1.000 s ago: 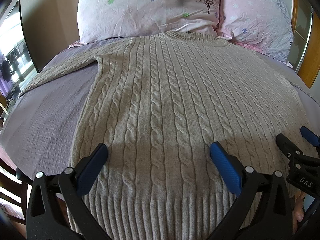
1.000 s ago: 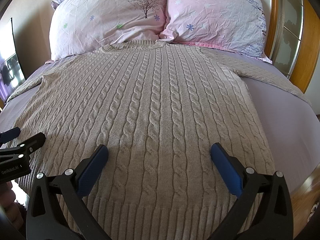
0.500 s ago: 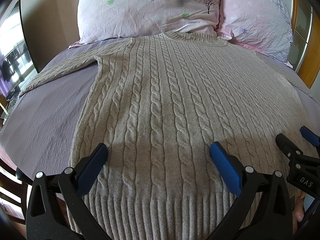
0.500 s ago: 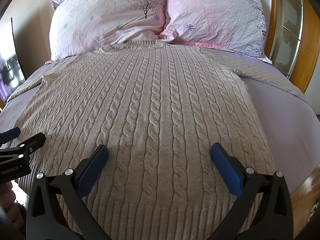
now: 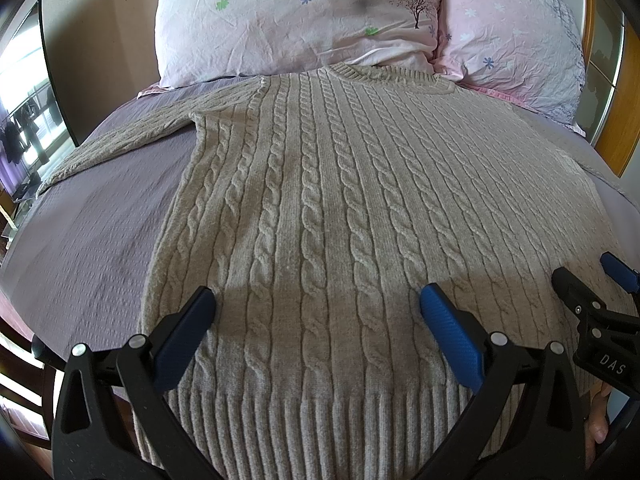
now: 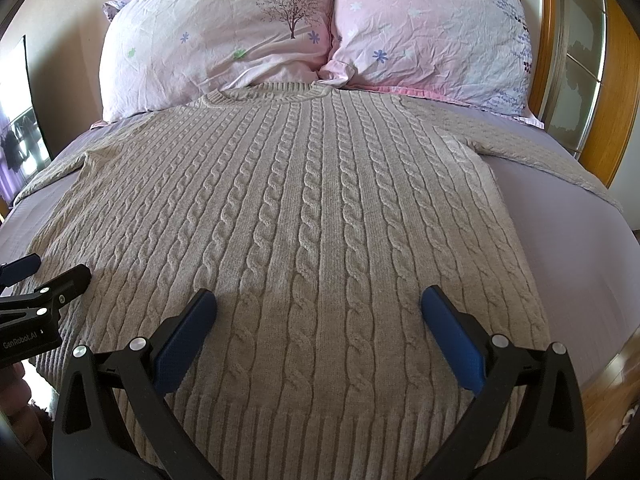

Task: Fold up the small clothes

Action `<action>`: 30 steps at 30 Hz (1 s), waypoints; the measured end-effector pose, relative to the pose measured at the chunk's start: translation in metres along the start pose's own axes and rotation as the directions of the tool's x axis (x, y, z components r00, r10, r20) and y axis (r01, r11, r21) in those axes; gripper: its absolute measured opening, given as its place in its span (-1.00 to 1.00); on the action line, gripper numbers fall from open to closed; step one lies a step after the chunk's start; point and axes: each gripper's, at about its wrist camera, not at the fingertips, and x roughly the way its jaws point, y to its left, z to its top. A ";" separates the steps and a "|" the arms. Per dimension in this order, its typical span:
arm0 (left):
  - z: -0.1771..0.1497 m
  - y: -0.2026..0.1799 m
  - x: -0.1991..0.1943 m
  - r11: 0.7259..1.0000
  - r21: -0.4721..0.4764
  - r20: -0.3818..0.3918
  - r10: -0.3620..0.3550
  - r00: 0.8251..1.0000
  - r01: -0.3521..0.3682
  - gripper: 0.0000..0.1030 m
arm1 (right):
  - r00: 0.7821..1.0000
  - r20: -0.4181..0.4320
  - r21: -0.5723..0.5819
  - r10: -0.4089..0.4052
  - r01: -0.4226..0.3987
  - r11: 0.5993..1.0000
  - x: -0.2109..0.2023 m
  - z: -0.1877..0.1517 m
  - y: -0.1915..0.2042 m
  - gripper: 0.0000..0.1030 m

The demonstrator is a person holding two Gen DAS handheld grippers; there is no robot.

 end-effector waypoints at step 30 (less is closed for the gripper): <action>0.049 0.055 -0.013 0.963 -0.054 0.284 -0.239 0.929 0.265 0.97 | 0.987 0.034 0.849 -0.157 0.055 0.526 0.026 0.085 -0.399 0.16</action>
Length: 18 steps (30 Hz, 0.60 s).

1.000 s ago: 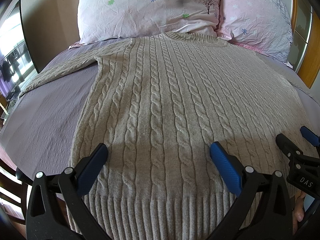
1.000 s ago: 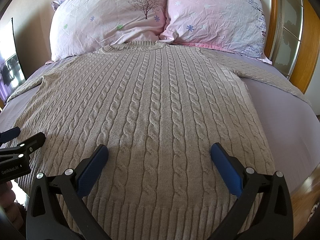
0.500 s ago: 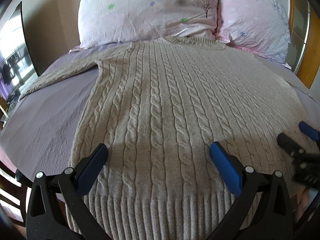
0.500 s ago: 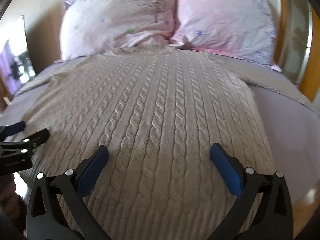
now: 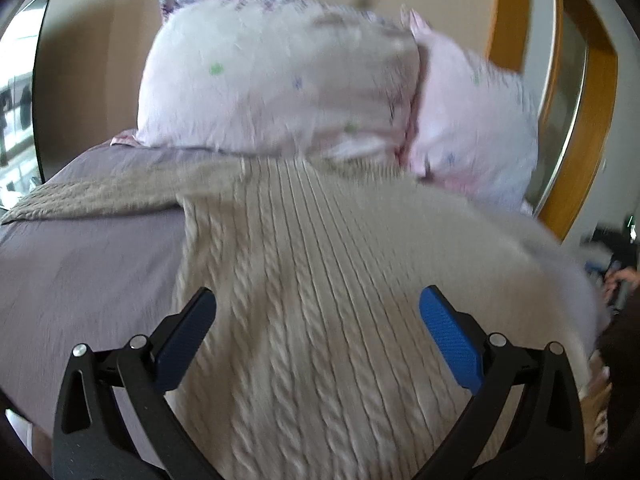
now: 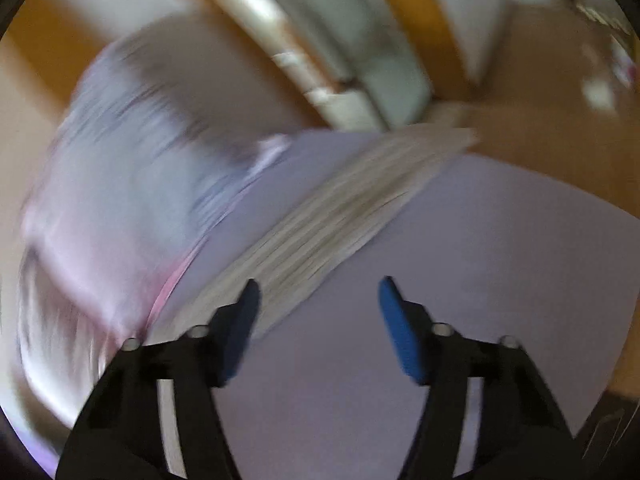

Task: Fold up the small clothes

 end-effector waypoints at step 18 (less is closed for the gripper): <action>0.050 0.141 0.007 0.942 -0.319 0.069 0.138 0.988 -0.109 0.97 | 0.987 0.157 0.000 0.022 -0.023 1.000 0.044 0.043 0.014 -0.83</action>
